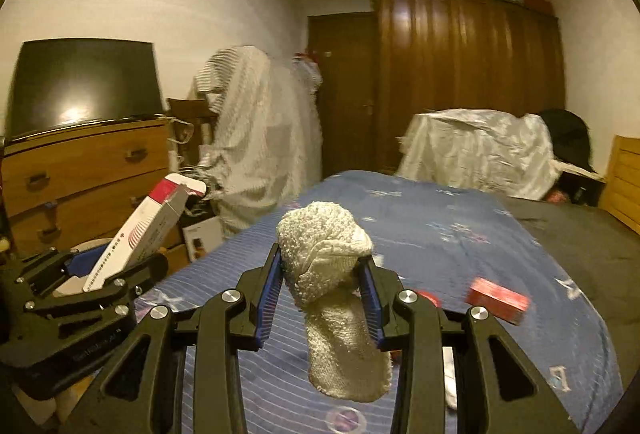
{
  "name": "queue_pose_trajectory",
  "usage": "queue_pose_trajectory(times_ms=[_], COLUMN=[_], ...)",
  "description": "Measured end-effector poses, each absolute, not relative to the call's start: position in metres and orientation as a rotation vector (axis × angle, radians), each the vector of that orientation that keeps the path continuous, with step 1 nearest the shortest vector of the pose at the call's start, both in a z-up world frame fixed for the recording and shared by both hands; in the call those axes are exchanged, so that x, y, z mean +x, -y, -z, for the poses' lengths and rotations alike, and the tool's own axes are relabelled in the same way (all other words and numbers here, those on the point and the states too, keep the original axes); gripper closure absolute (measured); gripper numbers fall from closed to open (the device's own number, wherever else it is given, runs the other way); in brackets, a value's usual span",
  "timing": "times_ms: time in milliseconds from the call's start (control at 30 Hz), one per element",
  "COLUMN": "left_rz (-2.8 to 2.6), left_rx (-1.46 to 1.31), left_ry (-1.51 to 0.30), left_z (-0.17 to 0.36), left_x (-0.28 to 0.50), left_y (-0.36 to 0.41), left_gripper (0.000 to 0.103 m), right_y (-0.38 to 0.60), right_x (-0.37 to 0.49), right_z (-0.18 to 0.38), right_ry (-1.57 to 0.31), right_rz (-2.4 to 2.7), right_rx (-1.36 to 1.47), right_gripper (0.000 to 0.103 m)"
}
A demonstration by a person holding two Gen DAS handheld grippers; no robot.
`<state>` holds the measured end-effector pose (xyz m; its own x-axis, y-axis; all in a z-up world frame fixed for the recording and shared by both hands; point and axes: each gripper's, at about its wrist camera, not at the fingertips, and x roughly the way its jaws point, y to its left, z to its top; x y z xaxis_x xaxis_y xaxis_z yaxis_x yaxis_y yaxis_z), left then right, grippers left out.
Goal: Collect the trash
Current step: 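Lift and carry the medicine box and towel to the white bucket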
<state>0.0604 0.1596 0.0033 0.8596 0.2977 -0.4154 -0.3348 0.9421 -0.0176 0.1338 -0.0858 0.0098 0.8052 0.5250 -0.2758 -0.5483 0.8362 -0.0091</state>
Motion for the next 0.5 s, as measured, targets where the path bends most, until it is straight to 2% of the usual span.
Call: queue_pose_trajectory(times_ms=[500], left_rz=[-0.602], left_rx=[-0.165], left_ry=[-0.453], left_z=[-0.021], left_x=[0.019], left_y=[-0.315], left_gripper=[0.05], right_y=[-0.15], right_x=[0.113], right_z=[-0.054], right_ry=[-0.329], right_rz=[-0.879], right_rx=[-0.188], right_gripper=[0.065])
